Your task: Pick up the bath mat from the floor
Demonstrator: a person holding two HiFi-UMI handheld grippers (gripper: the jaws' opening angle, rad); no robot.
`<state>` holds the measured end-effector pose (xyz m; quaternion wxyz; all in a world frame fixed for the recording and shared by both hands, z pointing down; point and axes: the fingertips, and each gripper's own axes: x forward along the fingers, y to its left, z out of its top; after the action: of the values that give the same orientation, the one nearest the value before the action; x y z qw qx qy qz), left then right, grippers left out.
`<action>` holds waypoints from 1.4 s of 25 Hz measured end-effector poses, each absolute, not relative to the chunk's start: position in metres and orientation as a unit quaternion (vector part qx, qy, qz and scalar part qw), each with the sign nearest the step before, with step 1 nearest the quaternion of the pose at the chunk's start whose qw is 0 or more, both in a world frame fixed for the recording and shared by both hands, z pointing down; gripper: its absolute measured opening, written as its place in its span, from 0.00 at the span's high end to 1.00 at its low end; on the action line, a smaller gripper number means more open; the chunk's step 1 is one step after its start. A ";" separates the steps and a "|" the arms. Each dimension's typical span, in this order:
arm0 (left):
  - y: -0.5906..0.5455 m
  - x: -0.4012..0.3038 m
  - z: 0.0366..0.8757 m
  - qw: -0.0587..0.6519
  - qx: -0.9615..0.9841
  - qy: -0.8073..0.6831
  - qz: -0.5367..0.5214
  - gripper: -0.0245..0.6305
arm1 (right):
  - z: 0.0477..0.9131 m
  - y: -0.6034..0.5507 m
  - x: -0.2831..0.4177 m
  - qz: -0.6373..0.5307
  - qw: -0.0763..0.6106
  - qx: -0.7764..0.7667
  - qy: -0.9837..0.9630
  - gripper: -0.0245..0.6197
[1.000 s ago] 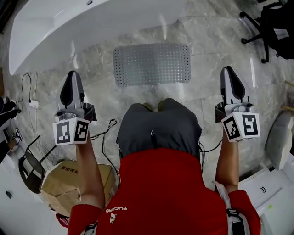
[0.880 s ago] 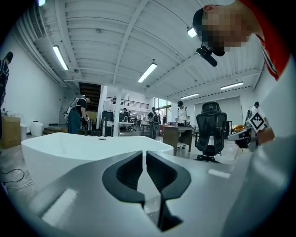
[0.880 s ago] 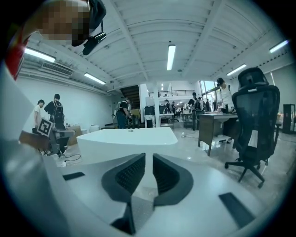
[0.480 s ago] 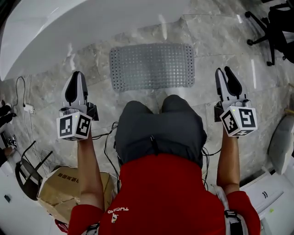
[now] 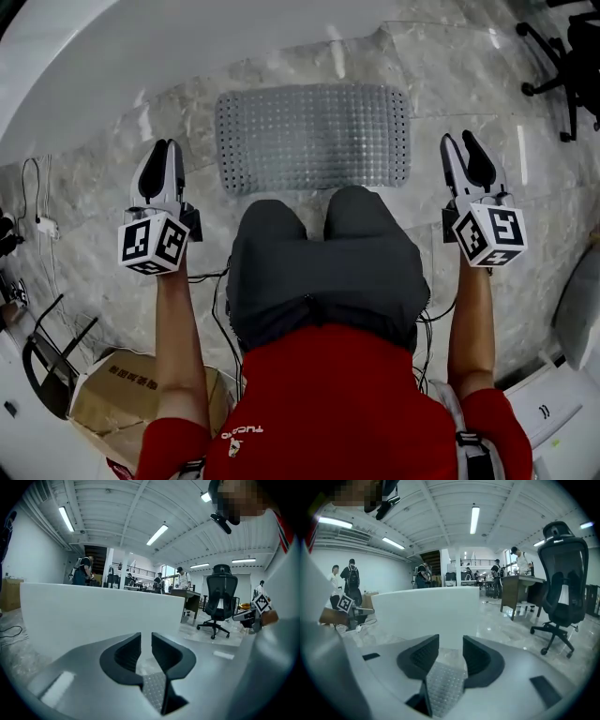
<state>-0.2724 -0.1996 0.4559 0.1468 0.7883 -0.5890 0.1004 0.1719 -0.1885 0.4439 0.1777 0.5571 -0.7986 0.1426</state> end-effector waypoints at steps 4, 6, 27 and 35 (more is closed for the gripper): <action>-0.204 -0.281 0.499 0.167 0.782 -0.591 0.106 0.85 | 0.494 -0.193 0.178 0.157 0.202 0.557 -0.790 0.73; -0.205 -0.285 0.519 0.176 0.780 -0.591 0.110 0.83 | 0.514 -0.195 0.181 0.164 0.208 0.556 -0.788 0.72; -0.213 -0.288 0.704 0.246 0.760 -0.558 0.225 0.64 | 0.679 -0.203 0.222 0.219 0.261 0.564 -0.752 0.66; -0.208 -0.302 0.771 0.280 0.727 -0.557 0.287 0.60 | 0.748 -0.201 0.233 0.259 0.304 0.553 -0.732 0.64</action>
<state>-0.3024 -0.2079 0.7708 0.2804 0.7273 -0.5568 0.2869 0.2334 -0.2014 0.7480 0.3036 0.5528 -0.7316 0.2589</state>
